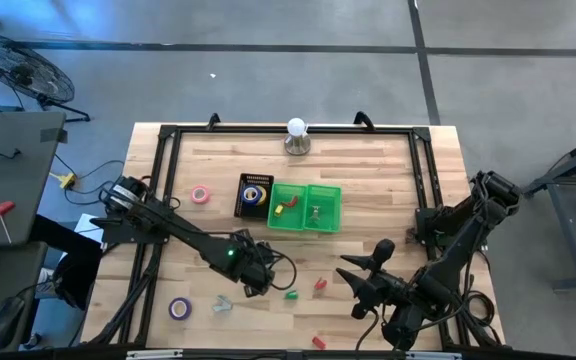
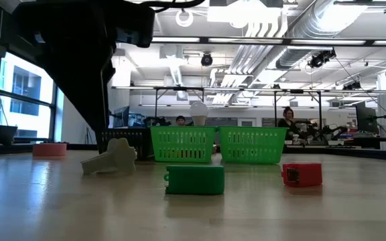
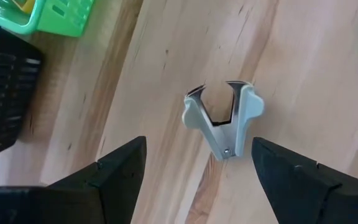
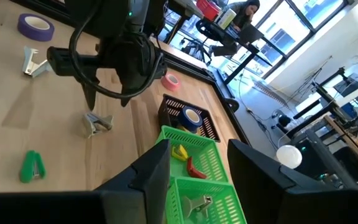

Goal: Pick and place Stapler, Stapler remover, tape
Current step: Put the gray staple remover into the right green bin

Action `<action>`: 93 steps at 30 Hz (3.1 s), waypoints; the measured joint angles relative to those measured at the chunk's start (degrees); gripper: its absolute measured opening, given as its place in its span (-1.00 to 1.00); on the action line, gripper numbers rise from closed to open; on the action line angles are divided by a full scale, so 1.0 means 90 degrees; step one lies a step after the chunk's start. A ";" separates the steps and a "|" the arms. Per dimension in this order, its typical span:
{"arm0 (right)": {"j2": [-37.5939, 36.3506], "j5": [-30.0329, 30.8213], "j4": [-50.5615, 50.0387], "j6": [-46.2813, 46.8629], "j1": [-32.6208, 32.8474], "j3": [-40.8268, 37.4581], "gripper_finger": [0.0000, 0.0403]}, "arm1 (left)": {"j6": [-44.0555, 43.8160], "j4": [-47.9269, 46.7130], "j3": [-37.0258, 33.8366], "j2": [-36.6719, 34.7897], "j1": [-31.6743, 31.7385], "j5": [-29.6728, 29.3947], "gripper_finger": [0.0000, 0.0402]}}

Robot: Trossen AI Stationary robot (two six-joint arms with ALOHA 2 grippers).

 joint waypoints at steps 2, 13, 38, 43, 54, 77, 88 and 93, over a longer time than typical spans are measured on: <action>0.0000 0.0000 0.0000 0.0006 0.0000 0.0000 -0.24 | -0.0013 0.0069 -0.0062 0.0000 0.0000 0.0002 0.42; 0.0000 -0.0134 0.0000 0.0082 0.0000 0.0000 -0.24 | -0.0106 0.0805 -0.0486 0.0000 0.0002 0.0223 0.42; 0.0000 -0.0267 -0.0034 0.0224 0.0000 -0.0007 -0.24 | 0.0063 0.1502 -0.0519 0.0793 0.0002 0.0157 0.42; 0.0000 -0.0277 -0.0044 0.0227 0.0000 -0.0007 -0.24 | 0.0065 0.1559 -0.0521 0.0880 -0.0002 0.0084 0.33; 0.0000 -0.0277 -0.0053 0.0238 -0.0002 -0.0007 -0.24 | 0.0711 0.1644 -0.0531 0.0916 -0.0009 0.0162 -0.54; 0.0000 -0.0279 0.0384 0.0061 -0.0002 -0.0006 -0.24 | 0.2794 -0.1128 0.2824 0.0952 -0.0459 -0.2900 -0.54; 0.0000 -0.1574 0.2312 -0.1895 -0.0023 -0.0005 -0.19 | 0.3886 -0.0362 0.3190 0.0950 -0.0547 -0.3258 -0.54; 0.0005 -0.1813 0.2350 -0.1805 -0.0187 -0.0005 -0.02 | 0.4211 -0.0011 0.3190 0.0950 -0.0551 -0.3209 -0.54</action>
